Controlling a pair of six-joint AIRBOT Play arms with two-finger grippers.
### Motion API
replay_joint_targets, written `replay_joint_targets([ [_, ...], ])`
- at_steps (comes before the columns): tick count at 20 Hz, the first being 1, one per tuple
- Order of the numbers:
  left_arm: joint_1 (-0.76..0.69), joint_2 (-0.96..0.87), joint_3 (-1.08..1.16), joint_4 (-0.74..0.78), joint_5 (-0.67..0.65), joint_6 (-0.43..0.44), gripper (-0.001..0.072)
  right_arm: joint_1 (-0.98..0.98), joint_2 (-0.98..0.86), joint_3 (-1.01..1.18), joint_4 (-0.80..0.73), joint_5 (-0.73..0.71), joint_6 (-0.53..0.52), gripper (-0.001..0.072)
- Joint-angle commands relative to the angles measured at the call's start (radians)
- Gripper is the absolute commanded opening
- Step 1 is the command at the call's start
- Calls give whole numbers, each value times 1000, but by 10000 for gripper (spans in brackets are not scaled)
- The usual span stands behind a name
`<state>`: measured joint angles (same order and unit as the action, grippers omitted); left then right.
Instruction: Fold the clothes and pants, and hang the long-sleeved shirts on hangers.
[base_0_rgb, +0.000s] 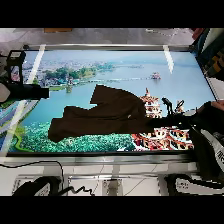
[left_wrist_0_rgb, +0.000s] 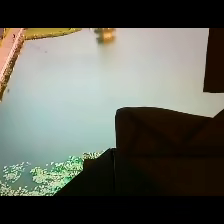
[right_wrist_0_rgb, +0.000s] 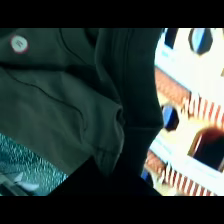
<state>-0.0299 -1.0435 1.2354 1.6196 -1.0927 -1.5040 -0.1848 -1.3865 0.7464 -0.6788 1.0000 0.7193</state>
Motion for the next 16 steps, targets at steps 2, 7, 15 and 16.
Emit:
replay_joint_targets([
  [2,66,-106,-66,19,-53,8,6,1,5,105,4,12,53,12],
  [7,292,-258,-104,-296,-145,171,6,1,5,124,2,33,55,12],
  [15,474,-480,-104,-507,-208,307,509,1,5,124,2,32,54,12],
  [16,472,-502,-104,-516,-209,328,464,1,5,124,2,32,55,12],
])
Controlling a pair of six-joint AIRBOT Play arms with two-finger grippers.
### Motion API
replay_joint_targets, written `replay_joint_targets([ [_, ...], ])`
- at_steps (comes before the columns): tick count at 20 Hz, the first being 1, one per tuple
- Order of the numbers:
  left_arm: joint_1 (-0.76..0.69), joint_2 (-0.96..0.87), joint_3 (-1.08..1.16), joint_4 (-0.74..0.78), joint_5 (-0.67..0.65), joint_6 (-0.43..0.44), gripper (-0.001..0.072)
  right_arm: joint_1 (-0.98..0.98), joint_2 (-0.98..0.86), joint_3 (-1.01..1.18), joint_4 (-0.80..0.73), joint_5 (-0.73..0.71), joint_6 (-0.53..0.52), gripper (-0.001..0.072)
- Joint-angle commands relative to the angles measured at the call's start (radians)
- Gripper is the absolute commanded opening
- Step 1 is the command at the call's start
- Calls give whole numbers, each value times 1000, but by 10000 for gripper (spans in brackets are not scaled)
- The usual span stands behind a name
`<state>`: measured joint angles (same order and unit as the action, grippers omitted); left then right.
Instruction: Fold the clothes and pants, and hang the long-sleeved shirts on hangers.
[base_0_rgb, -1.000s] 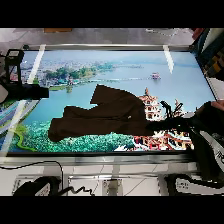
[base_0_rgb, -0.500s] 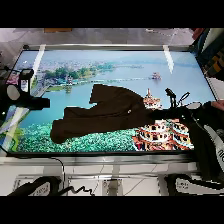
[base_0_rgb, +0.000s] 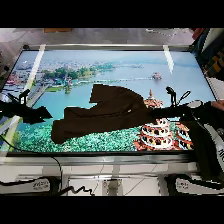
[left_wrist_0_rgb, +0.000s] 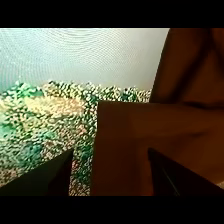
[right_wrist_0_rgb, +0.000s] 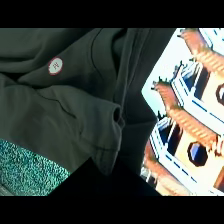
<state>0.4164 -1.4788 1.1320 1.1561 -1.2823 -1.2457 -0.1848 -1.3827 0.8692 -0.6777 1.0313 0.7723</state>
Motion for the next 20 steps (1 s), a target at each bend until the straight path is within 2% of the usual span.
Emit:
replay_joint_targets([
  [1,23,-87,-1,-77,-24,92,464,1,1,1,0,-1,2,12],
  [3,20,-118,-1,-87,-41,139,464,1,1,1,1,-2,2,12],
  [6,19,-161,-1,-89,-59,161,463,1,1,1,1,-3,2,12],
  [7,19,-172,-1,-96,-72,190,415,1,1,1,1,-3,2,12],
  [8,19,-179,-1,-103,-85,212,321,1,1,1,1,-3,2,12],
  [9,19,-181,-1,-107,-87,229,313,1,1,1,1,-3,2,12],
  [13,19,-181,0,-161,-65,256,8,1,1,1,1,-3,2,12],
  [20,20,-72,120,-298,-76,318,6,1,55,38,-10,2,-1,11],
])
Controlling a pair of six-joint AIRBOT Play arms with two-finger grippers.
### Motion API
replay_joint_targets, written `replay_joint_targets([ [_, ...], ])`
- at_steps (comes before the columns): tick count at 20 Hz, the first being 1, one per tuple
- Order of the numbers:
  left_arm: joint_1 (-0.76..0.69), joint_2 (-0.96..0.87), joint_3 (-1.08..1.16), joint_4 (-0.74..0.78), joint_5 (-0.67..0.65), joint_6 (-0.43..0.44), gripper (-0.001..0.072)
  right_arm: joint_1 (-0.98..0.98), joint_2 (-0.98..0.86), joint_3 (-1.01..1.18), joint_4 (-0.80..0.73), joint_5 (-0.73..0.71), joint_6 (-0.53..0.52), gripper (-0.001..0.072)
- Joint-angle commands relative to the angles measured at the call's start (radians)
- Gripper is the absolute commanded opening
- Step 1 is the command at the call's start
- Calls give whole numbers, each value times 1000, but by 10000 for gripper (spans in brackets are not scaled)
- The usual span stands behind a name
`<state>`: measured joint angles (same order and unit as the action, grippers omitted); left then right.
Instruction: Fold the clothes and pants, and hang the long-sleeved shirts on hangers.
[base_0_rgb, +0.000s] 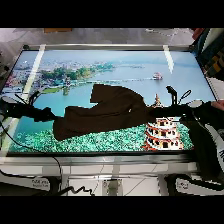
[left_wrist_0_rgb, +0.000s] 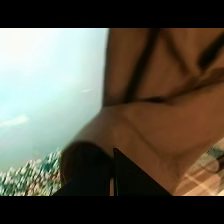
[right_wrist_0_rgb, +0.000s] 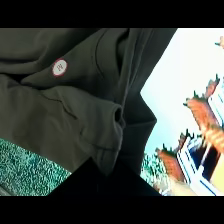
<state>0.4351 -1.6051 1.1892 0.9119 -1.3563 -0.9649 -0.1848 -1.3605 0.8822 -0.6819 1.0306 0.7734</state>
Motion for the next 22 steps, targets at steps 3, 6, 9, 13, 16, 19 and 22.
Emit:
replay_joint_targets([
  [3,2,199,213,-63,34,92,6,0,140,128,-12,2,-5,11],
  [6,19,381,288,-234,214,122,7,0,270,261,-14,2,-5,11],
  [9,31,578,295,-330,415,147,7,1,402,375,-14,2,-5,12],
  [13,30,830,294,-291,613,147,7,1,586,468,-14,6,-5,12],
  [16,30,987,294,-180,664,147,7,0,731,489,-14,7,-4,12],
  [19,30,1098,292,-48,653,143,7,0,867,490,-14,6,0,11],
  [22,30,1149,291,8,630,142,7,0,967,490,-55,-26,13,11],
])
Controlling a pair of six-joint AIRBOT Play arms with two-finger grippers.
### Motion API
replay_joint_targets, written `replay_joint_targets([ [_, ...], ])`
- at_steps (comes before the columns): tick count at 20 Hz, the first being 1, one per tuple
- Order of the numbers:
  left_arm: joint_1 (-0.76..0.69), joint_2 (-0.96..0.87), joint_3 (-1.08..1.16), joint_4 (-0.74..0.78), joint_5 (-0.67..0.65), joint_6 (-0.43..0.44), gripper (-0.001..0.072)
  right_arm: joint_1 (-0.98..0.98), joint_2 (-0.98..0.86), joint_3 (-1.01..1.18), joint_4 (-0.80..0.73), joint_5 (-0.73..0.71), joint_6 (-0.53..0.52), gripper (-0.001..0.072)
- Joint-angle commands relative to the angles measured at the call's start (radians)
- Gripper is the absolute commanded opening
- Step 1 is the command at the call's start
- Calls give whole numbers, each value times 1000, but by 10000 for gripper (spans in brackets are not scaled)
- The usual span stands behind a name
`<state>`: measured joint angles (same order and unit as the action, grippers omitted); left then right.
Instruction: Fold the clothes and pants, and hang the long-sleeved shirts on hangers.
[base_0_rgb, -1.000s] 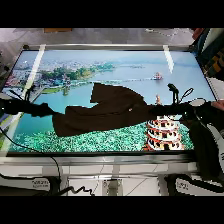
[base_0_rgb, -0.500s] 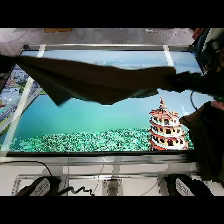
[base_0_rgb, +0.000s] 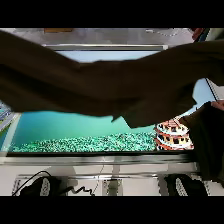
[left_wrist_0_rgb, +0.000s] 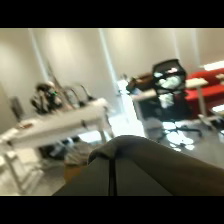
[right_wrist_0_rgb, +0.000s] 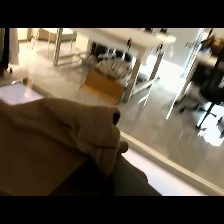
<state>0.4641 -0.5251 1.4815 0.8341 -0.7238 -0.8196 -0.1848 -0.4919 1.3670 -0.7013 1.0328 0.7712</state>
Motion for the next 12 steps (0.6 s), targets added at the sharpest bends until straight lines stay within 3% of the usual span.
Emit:
replay_joint_targets([
  [1,1,57,-2,77,-53,-3,7,0,105,5,-81,-49,58,10],
  [3,0,0,-30,19,-204,-3,7,0,64,-2,-201,-55,168,10],
  [5,-3,-85,-121,-89,-284,-2,6,0,-24,-35,-224,-43,245,10],
  [7,-46,-216,-230,-127,-286,-2,6,0,-173,-83,-157,5,250,10],
  [10,-183,-475,-296,4,-278,1,5,1,-446,-125,-144,32,249,11],
  [12,-275,-650,-296,30,-185,1,6,1,-634,-127,-142,16,249,11],
])
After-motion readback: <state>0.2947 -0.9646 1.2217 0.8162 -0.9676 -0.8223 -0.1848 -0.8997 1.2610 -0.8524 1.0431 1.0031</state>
